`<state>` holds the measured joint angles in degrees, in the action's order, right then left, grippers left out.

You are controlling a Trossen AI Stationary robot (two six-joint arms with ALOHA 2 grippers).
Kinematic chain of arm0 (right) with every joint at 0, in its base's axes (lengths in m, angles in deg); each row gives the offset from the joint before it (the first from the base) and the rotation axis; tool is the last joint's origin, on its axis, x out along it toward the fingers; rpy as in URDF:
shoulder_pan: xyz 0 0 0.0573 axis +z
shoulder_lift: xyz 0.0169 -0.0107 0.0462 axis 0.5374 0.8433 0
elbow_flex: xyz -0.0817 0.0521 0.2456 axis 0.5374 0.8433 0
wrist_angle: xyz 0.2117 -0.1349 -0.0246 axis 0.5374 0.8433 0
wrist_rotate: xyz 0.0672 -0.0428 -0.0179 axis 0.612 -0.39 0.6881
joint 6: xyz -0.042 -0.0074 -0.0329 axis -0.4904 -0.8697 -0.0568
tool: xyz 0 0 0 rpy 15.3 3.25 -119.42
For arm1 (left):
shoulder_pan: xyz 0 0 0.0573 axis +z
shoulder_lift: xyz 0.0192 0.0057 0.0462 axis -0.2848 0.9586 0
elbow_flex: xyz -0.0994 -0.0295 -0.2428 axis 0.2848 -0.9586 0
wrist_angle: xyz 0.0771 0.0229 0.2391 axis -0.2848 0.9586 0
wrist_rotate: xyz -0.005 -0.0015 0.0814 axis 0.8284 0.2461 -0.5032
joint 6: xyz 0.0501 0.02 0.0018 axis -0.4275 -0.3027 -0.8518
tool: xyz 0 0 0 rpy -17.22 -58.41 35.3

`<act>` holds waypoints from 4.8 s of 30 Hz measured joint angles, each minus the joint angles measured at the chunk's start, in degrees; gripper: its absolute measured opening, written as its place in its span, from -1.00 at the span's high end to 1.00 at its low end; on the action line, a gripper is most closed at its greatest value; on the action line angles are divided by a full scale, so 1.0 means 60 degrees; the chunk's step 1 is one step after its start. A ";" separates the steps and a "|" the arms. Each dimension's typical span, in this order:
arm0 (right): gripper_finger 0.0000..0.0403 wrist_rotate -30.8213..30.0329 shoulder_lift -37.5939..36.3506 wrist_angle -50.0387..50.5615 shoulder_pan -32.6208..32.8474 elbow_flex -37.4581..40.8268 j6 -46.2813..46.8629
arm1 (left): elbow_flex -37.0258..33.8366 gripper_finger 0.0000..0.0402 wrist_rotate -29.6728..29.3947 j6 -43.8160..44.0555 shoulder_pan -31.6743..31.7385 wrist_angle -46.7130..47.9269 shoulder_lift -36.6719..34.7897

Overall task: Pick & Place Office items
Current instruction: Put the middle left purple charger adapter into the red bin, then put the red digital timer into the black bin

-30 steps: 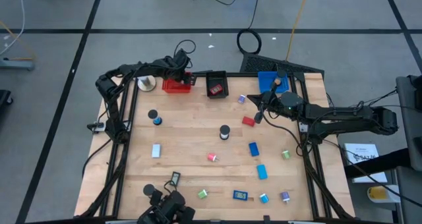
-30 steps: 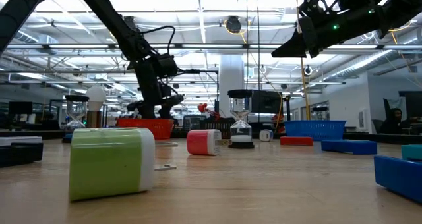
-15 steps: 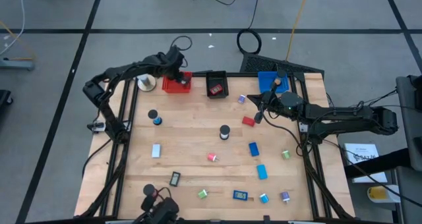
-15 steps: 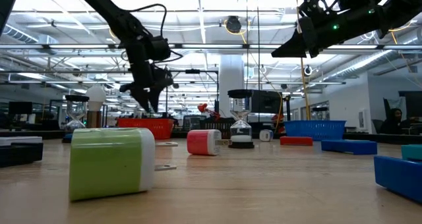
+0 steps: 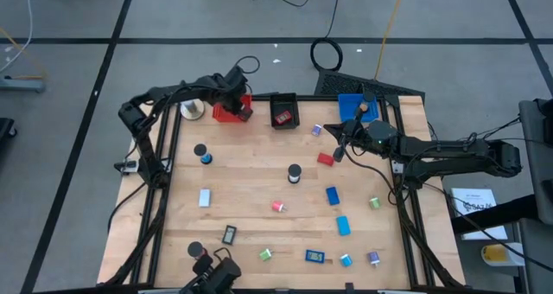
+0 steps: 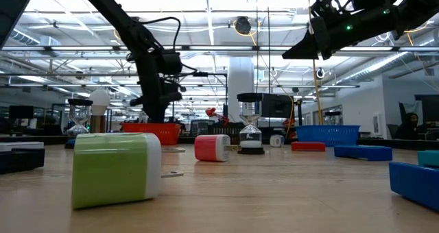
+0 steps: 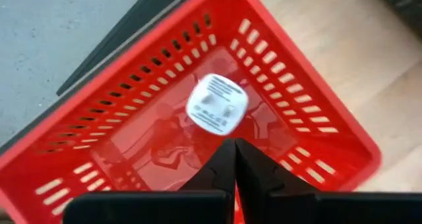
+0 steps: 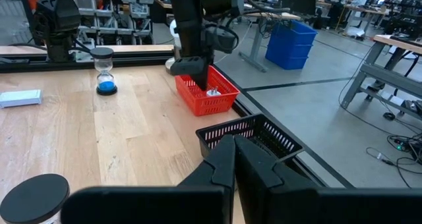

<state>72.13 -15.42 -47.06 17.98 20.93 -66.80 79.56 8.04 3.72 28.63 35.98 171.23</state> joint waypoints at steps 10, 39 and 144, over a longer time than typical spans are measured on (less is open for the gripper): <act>1.00 0.0007 0.0004 0.0004 0.0001 0.0000 0.0004 | 0.0000 0.97 0.0098 -0.0121 0.0119 -0.0112 0.0113; 1.00 0.0022 0.0000 0.0010 0.0003 0.0003 -0.0022 | 0.0004 0.90 -0.0672 -0.1018 -0.0054 -0.0292 -0.0448; -0.39 0.0255 0.4313 0.8034 0.0286 -0.3633 0.2230 | -0.8473 0.77 0.2764 -0.1188 -0.3921 -1.4609 -0.4503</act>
<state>73.66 10.46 1.15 19.70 -0.86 -53.42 28.72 24.62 -3.40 5.10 -51.67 144.21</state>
